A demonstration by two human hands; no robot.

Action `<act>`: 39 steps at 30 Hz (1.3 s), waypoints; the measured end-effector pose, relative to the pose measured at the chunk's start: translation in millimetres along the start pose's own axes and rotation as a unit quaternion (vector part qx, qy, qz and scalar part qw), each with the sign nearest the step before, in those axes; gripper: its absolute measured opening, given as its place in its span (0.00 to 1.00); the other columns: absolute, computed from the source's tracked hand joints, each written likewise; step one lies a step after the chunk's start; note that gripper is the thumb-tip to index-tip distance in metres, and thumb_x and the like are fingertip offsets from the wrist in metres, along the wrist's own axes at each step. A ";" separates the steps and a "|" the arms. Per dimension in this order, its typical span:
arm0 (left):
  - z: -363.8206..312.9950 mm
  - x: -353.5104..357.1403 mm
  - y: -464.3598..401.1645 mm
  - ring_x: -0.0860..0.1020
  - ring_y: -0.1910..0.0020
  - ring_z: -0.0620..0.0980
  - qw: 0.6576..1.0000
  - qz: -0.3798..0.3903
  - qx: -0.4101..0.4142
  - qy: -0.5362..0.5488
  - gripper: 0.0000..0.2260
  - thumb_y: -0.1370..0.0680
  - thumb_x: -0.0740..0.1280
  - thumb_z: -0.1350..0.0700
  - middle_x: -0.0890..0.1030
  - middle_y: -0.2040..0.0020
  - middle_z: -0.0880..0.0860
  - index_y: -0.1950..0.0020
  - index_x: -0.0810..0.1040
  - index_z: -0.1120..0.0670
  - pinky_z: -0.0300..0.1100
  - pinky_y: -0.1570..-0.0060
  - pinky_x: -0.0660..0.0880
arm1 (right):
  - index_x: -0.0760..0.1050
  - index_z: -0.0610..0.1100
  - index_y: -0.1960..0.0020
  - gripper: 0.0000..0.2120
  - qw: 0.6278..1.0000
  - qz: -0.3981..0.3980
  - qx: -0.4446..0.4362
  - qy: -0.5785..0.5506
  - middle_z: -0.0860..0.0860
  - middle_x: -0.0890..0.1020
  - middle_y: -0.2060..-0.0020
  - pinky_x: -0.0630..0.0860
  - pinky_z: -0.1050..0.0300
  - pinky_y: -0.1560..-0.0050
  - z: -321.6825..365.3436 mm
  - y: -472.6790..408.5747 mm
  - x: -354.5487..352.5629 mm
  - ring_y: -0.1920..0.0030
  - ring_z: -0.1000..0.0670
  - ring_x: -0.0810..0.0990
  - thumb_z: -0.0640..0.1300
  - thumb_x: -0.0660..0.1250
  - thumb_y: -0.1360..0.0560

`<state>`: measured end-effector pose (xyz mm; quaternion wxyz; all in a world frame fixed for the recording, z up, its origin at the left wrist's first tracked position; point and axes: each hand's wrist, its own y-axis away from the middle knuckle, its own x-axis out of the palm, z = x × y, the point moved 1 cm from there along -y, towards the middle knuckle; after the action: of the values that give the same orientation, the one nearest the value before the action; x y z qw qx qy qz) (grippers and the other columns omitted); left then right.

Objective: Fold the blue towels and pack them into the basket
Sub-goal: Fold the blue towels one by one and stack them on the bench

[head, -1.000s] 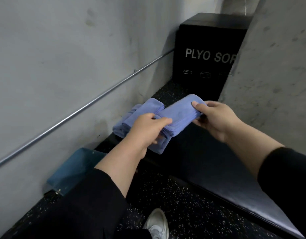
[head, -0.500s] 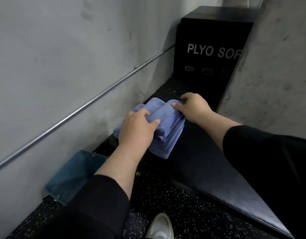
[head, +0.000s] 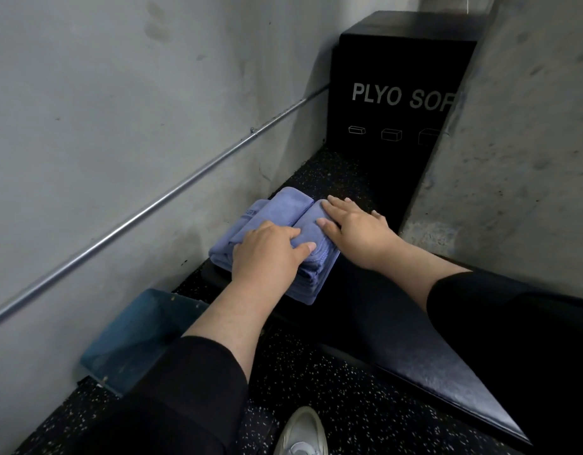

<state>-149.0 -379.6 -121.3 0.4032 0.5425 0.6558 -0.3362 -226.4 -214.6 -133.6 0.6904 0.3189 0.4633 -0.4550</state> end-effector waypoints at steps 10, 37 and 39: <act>-10.6 -8.5 2.2 0.70 0.31 0.56 0.998 -0.054 0.027 0.004 0.21 0.19 0.62 0.40 0.74 0.30 0.51 0.28 0.74 0.45 0.54 0.33 0.68 | 0.67 0.52 0.24 0.24 0.991 -0.106 -0.029 -0.077 0.56 0.60 0.20 0.49 0.38 0.22 -2.4 5.6 -11.8 0.20 0.53 0.50 0.59 0.57 0.17; -40.5 -34.7 16.0 0.83 0.52 0.41 0.889 -0.030 -0.028 0.457 0.15 0.22 0.72 0.55 0.84 0.50 0.44 0.36 0.78 0.49 0.38 0.50 0.79 | 0.78 0.47 0.39 0.18 0.823 -0.183 0.081 -0.532 0.50 0.84 0.47 0.82 0.51 0.47 0.1 10.1 -49.1 0.46 0.50 0.84 0.51 0.74 0.27; -49.2 -32.0 22.1 0.84 0.51 0.41 0.871 0.020 -0.021 0.490 0.16 0.22 0.72 0.54 0.84 0.47 0.47 0.34 0.76 0.49 0.39 0.48 0.81 | 0.77 0.43 0.41 0.14 0.739 -0.125 0.125 -0.650 0.46 0.85 0.48 0.83 0.50 0.50 -8.5 24.5 -48.9 0.48 0.47 0.85 0.47 0.72 0.24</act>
<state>-132.6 -346.4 -70.7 0.0479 0.6417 0.7654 -0.0054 -214.4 -181.7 -90.8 0.7151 -0.0319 -0.1236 -0.6873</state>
